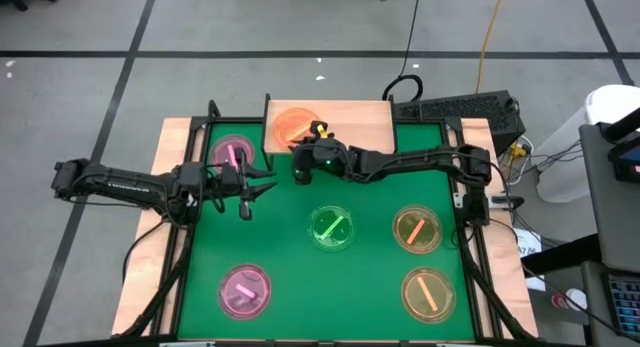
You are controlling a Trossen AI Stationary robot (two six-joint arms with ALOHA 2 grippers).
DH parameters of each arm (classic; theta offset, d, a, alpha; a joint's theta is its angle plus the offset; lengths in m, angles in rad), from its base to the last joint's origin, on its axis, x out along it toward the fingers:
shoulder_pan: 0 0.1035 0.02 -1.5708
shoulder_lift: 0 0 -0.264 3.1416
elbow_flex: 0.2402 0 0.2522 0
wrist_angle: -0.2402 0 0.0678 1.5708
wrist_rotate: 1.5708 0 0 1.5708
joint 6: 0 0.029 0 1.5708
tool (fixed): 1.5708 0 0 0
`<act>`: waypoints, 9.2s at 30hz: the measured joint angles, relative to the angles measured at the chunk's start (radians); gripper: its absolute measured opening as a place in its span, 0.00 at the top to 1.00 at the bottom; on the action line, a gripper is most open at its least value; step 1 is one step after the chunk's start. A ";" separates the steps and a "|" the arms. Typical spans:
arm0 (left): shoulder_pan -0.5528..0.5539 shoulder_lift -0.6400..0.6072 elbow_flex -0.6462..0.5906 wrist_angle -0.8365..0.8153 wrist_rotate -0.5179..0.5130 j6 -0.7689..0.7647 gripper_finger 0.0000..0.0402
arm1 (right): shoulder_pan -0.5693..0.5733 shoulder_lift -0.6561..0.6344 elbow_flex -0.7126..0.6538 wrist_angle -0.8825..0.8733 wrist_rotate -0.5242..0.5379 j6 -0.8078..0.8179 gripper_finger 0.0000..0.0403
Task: Place and stack plates onto a shelf
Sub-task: Stack the orange plate on top of the green plate on the shelf, then stack the green plate on top of the orange plate on the shelf, then put the orange plate on the shelf
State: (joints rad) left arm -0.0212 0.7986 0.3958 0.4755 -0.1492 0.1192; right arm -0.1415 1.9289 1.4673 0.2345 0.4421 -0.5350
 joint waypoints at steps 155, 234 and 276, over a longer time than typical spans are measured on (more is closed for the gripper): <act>0.318 0.398 0.708 -0.941 -0.065 0.857 0.98 | 0.530 -1.076 -1.014 0.606 0.321 0.052 0.68; -0.084 0.024 0.467 -0.714 0.051 0.361 0.86 | 0.527 -1.069 -0.927 0.253 0.325 0.218 0.68; -0.151 0.027 0.053 -0.118 0.043 0.222 0.86 | 0.488 -0.562 -0.675 -0.586 -0.052 1.002 0.68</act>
State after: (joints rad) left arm -0.1719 0.8253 0.4492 0.3572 -0.1062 0.3416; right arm 0.3470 1.3665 0.7921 -0.3511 0.3903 0.4671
